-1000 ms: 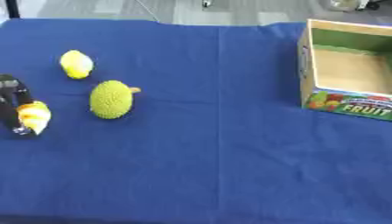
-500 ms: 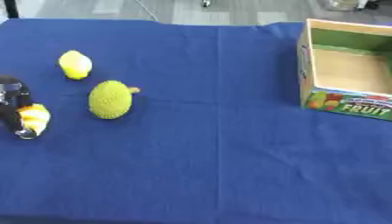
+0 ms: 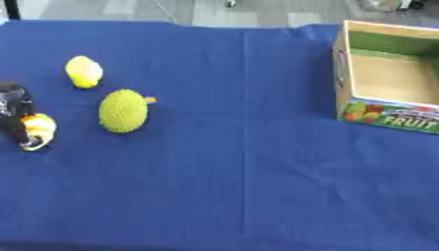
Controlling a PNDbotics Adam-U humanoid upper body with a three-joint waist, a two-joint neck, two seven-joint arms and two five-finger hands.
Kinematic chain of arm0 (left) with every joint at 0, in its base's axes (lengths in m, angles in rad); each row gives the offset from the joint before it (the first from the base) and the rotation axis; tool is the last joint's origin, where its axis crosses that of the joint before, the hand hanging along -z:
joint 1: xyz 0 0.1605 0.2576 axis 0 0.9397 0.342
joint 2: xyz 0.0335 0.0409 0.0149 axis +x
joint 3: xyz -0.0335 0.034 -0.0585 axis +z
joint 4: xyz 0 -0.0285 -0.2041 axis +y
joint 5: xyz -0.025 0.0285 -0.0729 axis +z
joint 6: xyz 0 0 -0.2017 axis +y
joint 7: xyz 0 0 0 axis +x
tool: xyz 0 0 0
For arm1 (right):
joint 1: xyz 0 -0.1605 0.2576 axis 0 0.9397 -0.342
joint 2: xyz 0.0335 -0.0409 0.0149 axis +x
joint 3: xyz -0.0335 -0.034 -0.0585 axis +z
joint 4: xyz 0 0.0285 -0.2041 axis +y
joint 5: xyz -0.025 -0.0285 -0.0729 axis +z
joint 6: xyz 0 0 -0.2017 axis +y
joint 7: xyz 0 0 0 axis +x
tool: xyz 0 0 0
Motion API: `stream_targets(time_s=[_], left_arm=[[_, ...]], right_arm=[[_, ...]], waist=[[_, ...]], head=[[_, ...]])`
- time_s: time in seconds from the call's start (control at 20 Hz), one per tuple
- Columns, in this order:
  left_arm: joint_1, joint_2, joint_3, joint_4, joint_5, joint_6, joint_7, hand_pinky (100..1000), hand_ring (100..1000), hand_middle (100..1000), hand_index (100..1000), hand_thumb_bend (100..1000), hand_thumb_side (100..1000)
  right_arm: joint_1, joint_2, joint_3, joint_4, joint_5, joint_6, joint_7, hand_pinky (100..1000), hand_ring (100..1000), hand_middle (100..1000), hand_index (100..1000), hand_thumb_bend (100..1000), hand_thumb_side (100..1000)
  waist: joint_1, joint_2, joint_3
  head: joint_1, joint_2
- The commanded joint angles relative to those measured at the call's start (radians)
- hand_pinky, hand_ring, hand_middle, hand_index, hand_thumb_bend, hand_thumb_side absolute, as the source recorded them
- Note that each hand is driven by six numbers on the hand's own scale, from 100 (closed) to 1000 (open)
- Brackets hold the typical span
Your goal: Pick up the objects with one hand, pass them to the other hand, and then place them into the box on the other side of the table.
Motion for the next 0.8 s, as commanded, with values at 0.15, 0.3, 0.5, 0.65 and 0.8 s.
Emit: stream_targets(time_s=[0.15, 0.3, 0.5, 0.65, 0.8], left_arm=[[0.003, 0.068, 0.037, -0.072, -0.005, 0.024, 0.041, 537, 509, 476, 542, 438, 100], [0.021, 0.096, 0.061, -0.128, 0.011, 0.038, 0.045, 534, 502, 470, 536, 432, 100], [0.052, 0.144, 0.118, -0.250, 0.031, 0.061, 0.049, 528, 489, 457, 526, 416, 100], [0.059, 0.160, 0.164, -0.357, 0.041, 0.081, 0.061, 521, 476, 444, 516, 390, 100], [0.053, 0.153, 0.194, -0.454, 0.054, 0.101, 0.079, 510, 468, 424, 500, 319, 100]], right_arm=[[0.002, -0.022, -0.007, -0.019, -0.006, -0.003, 0.002, 713, 936, 965, 971, 100, 814], [0.006, -0.027, -0.009, -0.019, -0.007, -0.010, 0.001, 713, 935, 964, 972, 100, 809], [0.009, -0.036, -0.010, -0.019, -0.009, -0.018, 0.000, 713, 935, 964, 972, 100, 803], [0.010, -0.046, -0.011, -0.019, -0.015, -0.024, 0.000, 713, 935, 964, 972, 100, 795], [0.009, -0.055, -0.012, -0.019, -0.023, -0.032, 0.000, 713, 935, 964, 972, 100, 786]], waist=[[-0.008, 0.002, -0.001], [-0.007, 0.000, -0.002], [-0.002, -0.003, -0.001], [0.001, -0.009, 0.001], [0.002, -0.013, -0.001]], head=[[-0.007, -0.001], [-0.010, 0.000], [-0.024, 0.004], [-0.048, 0.008], [-0.065, 0.009]])
